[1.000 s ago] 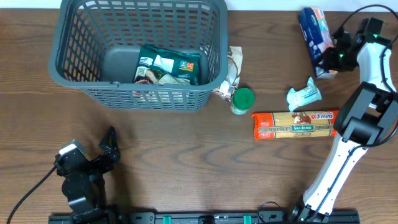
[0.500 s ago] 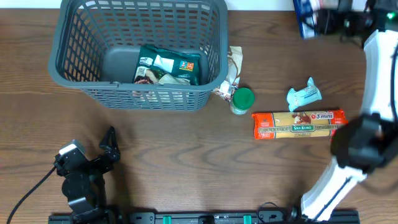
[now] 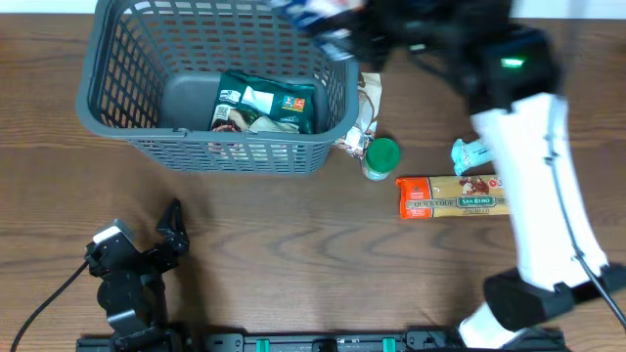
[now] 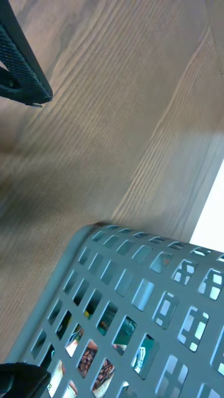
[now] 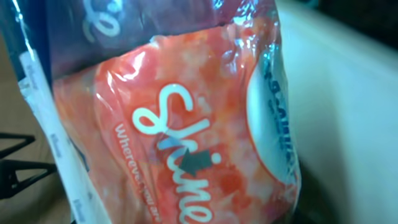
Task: Pack container
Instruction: 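Carry the tissue pack into the basket and release it, then lower the right gripper onto the green-lidded jar and grasp it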
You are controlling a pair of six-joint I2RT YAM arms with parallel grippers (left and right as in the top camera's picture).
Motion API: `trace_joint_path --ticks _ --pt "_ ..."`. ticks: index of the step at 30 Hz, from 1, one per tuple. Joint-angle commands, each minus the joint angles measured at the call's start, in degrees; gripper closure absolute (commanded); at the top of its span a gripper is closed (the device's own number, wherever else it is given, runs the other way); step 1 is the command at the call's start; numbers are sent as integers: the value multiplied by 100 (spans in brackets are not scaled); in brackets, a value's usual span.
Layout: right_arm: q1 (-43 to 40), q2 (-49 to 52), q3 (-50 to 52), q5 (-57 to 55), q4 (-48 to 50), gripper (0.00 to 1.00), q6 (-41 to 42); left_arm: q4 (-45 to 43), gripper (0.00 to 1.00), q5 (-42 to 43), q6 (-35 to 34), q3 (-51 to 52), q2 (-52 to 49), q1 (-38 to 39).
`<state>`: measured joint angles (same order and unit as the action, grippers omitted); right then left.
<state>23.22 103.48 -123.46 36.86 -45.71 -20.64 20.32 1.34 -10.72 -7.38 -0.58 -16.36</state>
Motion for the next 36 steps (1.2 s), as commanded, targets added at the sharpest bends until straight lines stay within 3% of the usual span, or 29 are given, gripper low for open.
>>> trace_joint_path --ticks 1,11,12,13,14,19,26,36 --pt "555 328 50 -632 -33 91 -258 13 1 17 -33 122 35 22" --pt "1073 1012 50 -1115 52 85 -256 13 1 17 -33 120 35 22" --pt "1071 1012 50 -1113 37 65 -256 13 1 17 -33 120 35 22" --pt "1054 1010 50 -1115 31 24 -256 13 1 15 -33 120 35 22" --pt "1045 979 50 -1115 39 1 -256 13 2 17 -33 120 35 22" --pt "874 704 50 -1502 -17 1 -197 13 1 17 -33 120 35 22" --pt "83 271 50 -3047 -553 1 831 13 1 17 -33 120 35 22" --pt "-1665 656 52 -2673 -1508 1 1178 13 1 17 -33 120 35 22"
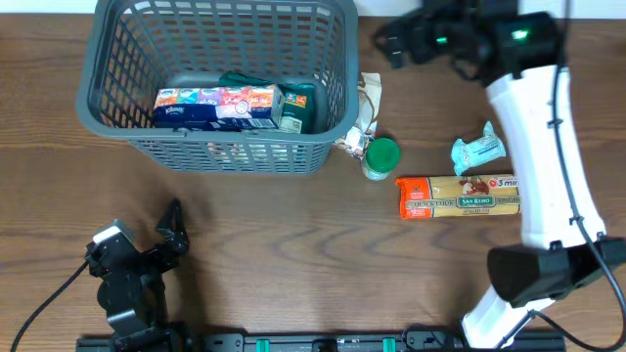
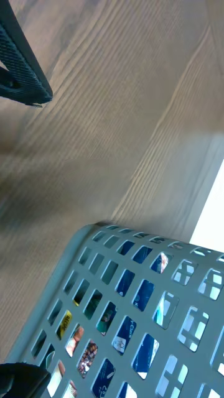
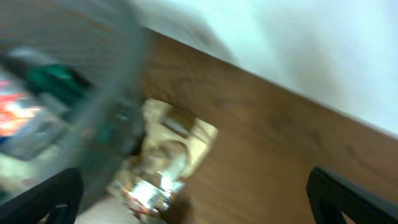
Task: Pack container
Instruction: 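Lower the right gripper onto the green-lidded jar and grasp it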
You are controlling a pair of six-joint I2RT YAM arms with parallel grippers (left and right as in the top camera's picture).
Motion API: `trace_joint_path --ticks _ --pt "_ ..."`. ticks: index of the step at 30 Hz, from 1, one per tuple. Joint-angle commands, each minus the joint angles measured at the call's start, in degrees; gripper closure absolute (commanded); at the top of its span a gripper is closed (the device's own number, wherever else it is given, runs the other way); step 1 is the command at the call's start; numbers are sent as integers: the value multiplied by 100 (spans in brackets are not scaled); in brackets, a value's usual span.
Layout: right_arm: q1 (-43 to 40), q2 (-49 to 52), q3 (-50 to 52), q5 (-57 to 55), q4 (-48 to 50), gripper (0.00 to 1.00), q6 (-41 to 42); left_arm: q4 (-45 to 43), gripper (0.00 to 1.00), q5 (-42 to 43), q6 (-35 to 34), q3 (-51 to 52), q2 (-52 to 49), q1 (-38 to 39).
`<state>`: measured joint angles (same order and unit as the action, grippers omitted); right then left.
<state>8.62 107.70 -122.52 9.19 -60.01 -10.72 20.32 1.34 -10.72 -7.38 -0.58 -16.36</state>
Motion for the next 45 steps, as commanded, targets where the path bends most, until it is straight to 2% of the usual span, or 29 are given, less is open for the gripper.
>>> trace_joint_path --ticks 1,6,12,17,24,28,33,38,43,45 --pt "-304 330 -42 94 -127 1 186 11 1 15 -33 120 35 22" --pt "-483 879 -42 490 -531 1 -46 11 1 17 -33 120 35 22" --pt "-280 1320 -42 586 -1384 1 -400 13 1 15 -33 120 35 22" --pt "-181 1373 76 586 -1897 1 -566 13 1 15 -33 120 35 22" --pt "-184 1305 623 625 -2009 1 -562 13 1 17 -33 120 35 22" --pt "-184 894 1534 525 -1495 1 -424 13 1 17 -33 120 35 22" --pt "-181 -2 2852 306 -472 1 -212 13 1 17 -33 120 35 22" --pt "15 -444 3941 372 546 1 -52 13 1 17 -33 120 35 22" --pt "560 -466 4382 321 1130 1 146 13 1 17 -33 120 35 22" --pt "732 -461 4428 -22 1237 1 210 13 1 17 -33 120 35 22"
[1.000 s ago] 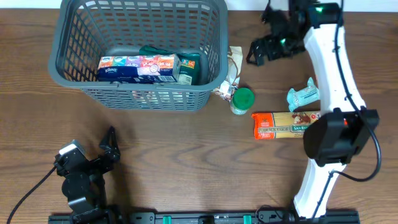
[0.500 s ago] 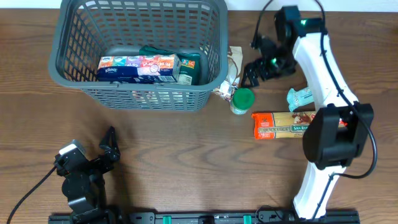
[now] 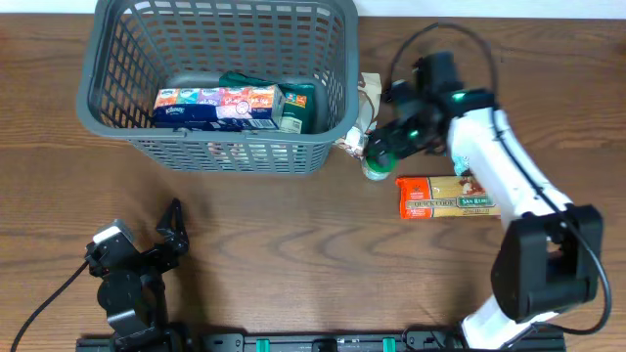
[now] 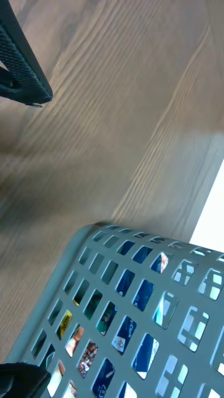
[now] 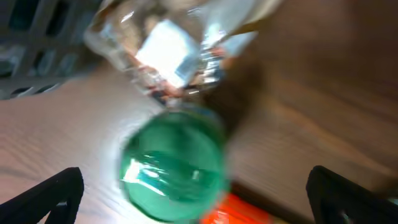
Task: Pack container
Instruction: 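Lower the right gripper onto the green-lidded jar and grasp it, then lift the jar into the basket and open the right gripper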
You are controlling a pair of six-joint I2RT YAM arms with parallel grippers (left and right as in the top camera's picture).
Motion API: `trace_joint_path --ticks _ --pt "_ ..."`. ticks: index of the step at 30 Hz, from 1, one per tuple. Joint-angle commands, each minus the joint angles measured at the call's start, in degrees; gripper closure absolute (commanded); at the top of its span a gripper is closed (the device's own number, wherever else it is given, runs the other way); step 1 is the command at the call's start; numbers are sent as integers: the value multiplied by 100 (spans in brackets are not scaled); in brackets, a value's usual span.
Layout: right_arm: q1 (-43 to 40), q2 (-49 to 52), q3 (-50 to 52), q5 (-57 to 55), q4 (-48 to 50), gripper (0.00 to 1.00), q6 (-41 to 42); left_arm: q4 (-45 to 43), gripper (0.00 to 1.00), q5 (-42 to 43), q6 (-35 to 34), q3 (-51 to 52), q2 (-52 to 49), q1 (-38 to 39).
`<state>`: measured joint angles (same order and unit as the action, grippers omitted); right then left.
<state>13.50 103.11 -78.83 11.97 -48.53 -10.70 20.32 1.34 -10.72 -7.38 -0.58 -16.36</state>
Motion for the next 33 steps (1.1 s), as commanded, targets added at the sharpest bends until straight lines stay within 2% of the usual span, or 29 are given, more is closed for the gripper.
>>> trace_joint_path --ticks 1,4,13,33 --pt "321 7 76 -621 131 1 343 13 1 17 -33 120 35 22" --pt "422 37 96 -1224 175 1 651 13 1 17 -33 120 35 22" --pt "420 109 275 -938 372 1 739 13 1 17 -33 120 35 22" --pt "459 116 1443 -850 1893 1 844 13 1 17 -33 120 35 22"
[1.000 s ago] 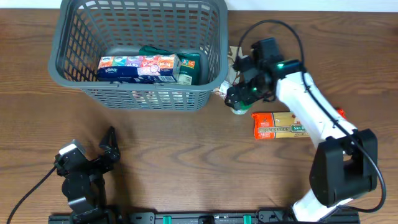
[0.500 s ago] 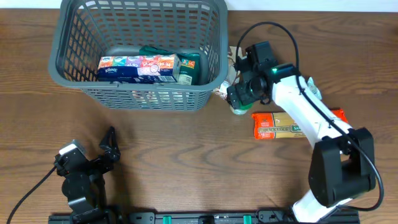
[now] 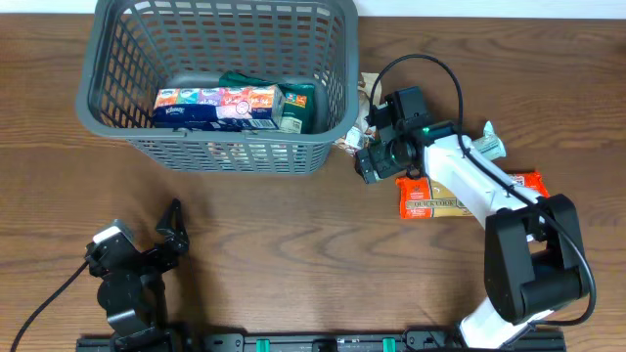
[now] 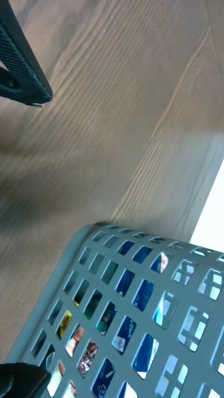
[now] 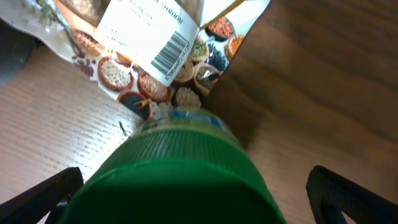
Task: Pack container
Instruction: 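Lift the jar into the basket and open the right gripper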
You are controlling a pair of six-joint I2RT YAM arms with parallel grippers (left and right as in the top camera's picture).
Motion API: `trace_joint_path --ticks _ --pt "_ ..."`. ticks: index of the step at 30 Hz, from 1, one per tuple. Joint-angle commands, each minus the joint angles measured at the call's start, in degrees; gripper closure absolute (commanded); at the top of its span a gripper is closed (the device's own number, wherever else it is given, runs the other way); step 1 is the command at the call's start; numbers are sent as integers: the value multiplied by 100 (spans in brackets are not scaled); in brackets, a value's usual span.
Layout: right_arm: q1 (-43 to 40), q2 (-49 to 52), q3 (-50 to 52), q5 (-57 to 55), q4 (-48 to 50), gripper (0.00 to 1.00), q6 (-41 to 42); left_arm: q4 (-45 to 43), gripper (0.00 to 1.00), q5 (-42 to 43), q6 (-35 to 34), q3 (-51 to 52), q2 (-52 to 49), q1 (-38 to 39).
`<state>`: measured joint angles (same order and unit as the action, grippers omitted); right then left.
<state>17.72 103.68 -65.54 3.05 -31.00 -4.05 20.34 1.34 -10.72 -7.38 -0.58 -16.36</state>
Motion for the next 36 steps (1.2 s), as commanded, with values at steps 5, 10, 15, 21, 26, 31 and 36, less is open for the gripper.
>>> trace_joint_path --ticks 5,10,15,21,26,31,36 --pt "37 59 166 44 254 18 321 11 1 17 -33 120 35 22" --pt "37 59 170 66 251 31 323 11 1 17 -33 122 35 22" --pt "37 59 170 66 232 46 341 11 1 17 -33 120 35 22" --pt "37 59 170 66 225 57 492 11 1 17 -33 122 35 22" --pt "33 50 166 66 203 70 636 11 1 17 -33 122 35 22" --pt "24 -122 61 90 87 71 973 11 1 17 -33 120 35 22" --pt "-61 -533 -444 133 -249 71 1025 11 1 15 -33 120 35 22"
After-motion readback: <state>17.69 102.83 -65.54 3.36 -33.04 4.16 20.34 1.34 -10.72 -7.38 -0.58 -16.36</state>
